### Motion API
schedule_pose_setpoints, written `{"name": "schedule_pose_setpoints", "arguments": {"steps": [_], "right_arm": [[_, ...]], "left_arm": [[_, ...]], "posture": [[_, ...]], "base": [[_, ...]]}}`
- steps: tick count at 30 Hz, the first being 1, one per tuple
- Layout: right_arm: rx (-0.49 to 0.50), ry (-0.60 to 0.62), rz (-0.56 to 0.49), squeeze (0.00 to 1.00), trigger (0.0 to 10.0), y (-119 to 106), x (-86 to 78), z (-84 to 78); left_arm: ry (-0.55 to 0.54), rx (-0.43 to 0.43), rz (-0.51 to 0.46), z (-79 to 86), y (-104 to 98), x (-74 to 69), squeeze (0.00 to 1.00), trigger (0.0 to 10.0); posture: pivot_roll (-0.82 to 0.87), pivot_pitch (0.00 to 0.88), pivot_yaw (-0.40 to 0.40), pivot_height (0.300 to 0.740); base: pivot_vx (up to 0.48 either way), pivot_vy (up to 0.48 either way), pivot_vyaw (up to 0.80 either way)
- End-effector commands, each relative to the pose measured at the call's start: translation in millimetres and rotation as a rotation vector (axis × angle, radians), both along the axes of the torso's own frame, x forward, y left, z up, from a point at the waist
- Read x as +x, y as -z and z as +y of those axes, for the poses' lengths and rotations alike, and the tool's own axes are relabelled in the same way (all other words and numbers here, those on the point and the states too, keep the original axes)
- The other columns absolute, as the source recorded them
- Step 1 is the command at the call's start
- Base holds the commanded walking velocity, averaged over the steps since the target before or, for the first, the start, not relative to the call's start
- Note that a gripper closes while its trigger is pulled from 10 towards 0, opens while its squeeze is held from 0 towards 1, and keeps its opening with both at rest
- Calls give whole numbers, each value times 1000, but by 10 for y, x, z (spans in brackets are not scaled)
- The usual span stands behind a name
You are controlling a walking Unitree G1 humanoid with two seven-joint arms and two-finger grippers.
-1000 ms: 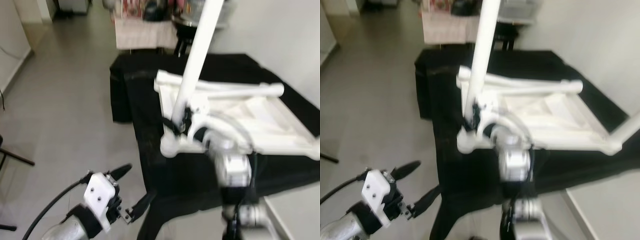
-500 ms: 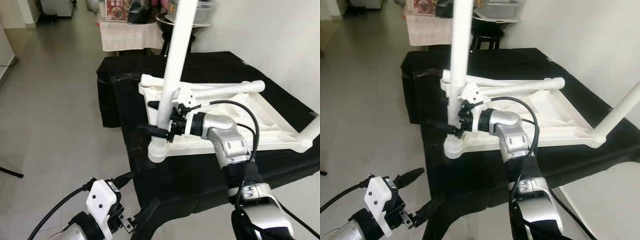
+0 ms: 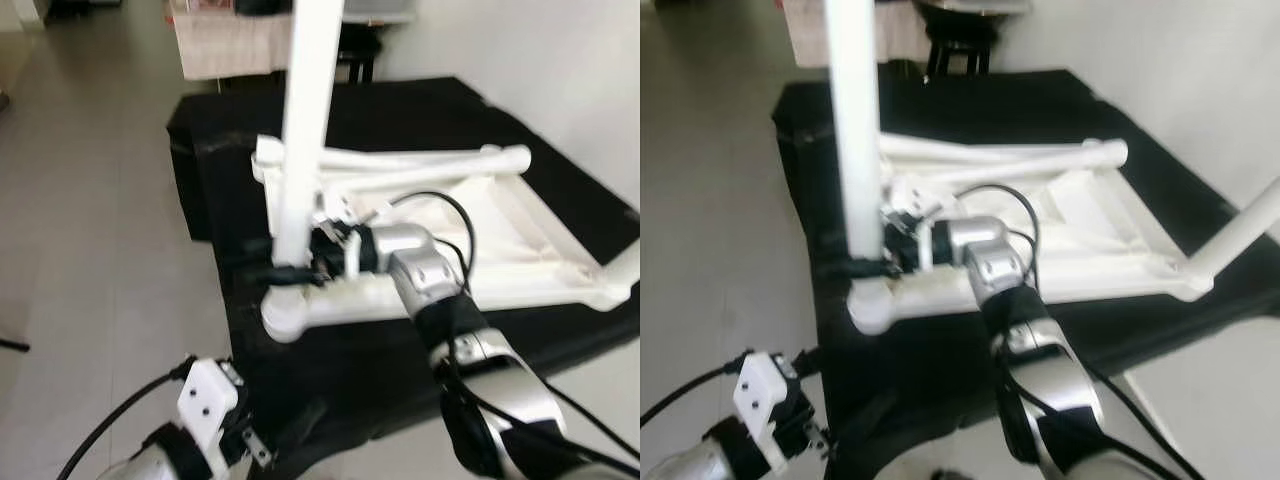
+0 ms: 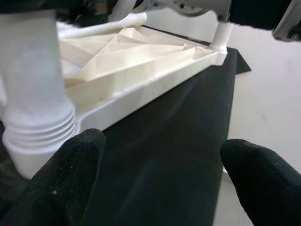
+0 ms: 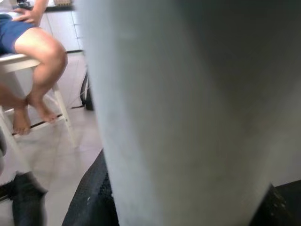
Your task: Building children table
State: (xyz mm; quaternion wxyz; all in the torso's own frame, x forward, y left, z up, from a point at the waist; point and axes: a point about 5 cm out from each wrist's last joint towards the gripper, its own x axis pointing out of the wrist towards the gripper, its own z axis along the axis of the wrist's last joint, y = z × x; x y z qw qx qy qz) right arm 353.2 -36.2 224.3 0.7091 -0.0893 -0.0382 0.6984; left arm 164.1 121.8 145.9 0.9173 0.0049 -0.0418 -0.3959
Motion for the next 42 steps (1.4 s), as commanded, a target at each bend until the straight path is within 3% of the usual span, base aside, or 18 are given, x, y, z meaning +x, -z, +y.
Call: {"name": "schedule_pose_setpoints", "arguments": {"steps": [1, 3, 4, 5, 6, 9, 19, 20, 23, 25, 26, 27, 28, 30, 34, 36, 38, 42], "right_arm": [[-18, 200, 12, 0, 0, 124, 100, -73], [13, 371, 61, 0, 0, 194, 149, -75], [13, 371, 61, 0, 0, 194, 149, -75], [2, 650, 84, 0, 0, 336, 154, -133], [2, 650, 84, 0, 0, 336, 154, -133], [14, 966, 154, 0, 0, 539, -173, -219], [47, 1018, 150, 0, 0, 480, -152, -116], [38, 952, 138, 0, 10000, 429, -147, -49], [36, 890, 129, 0, 10000, 355, -168, 14], [47, 710, 105, 0, 10000, 218, -218, 125], [64, 544, 71, 1000, 10000, 100, -271, 179], [64, 544, 71, 1000, 10000, 100, -271, 179], [79, 379, 24, 1000, 10000, -25, -307, 203], [79, 379, 24, 1000, 10000, -25, -307, 203], [78, 111, -52, 1000, 10000, -216, -351, 194], [12, -101, -115, 1000, 10000, -277, -369, 156], [-59, -221, -93, 0, 10000, -259, -337, 147], [-96, -253, -65, 0, 10000, -231, -257, 194]], "left_arm": [[13, -15, 25, -19, 19, -35, 0, 10000], [11, -19, 23, -14, 12, -32, 0, 10000], [11, -19, 23, -14, 12, -32, 0, 10000], [8, -21, 21, -8, 9, -30, 0, 10000], [8, -21, 21, -8, 9, -30, 0, 10000], [7, -22, 16, 10, 3, -12, 0, 10000], [12, -15, 16, 25, 19, 27, 0, 10000], [11, -15, 15, 25, 19, 31, 0, 10000], [10, -16, 13, 25, 19, 35, 0, 10000], [8, -17, 12, 19, 16, 39, 0, 10000], [9, -18, 12, 14, 15, 37, 0, 10000], [9, -18, 12, 14, 15, 37, 0, 10000], [11, -19, 13, 10, 14, 36, 0, 10000], [11, -19, 13, 10, 14, 36, 0, 10000], [15, -20, 14, 4, 11, 33, 0, 10000], [18, -19, 14, -4, 6, 28, 0, 10000], [19, -18, 13, -7, 0, 15, 0, 10000], [21, -17, 15, -10, -2, 2, 0, 10000]], "posture": [[-73, 165, -121, 740], [-82, 168, -129, 740], [-82, 168, -129, 740], [-91, 172, -129, 740], [-91, 172, -129, 740], [-103, 171, -122, 740], [-105, 151, -121, 740], [-105, 150, -122, 740], [-105, 150, -122, 740], [-104, 150, -122, 740], [-104, 151, -118, 740], [-104, 151, -118, 740], [-103, 152, -118, 740], [-103, 152, -118, 740], [-94, 155, -116, 740], [-75, 158, -116, 740], [-63, 165, -112, 740], [-45, 171, -105, 740]], "base": [[0, 0, 0], [0, 0, 0], [0, 0, 0], [0, 0, 0], [0, 0, 0], [0, 0, 0], [0, 0, 0], [0, 0, 0], [0, 0, 0], [0, 0, 0], [0, 0, 0], [0, 0, 0], [0, 0, 0], [0, 0, 0], [0, 0, 0], [0, 0, 0], [0, 0, 0], [0, 0, 0]]}}
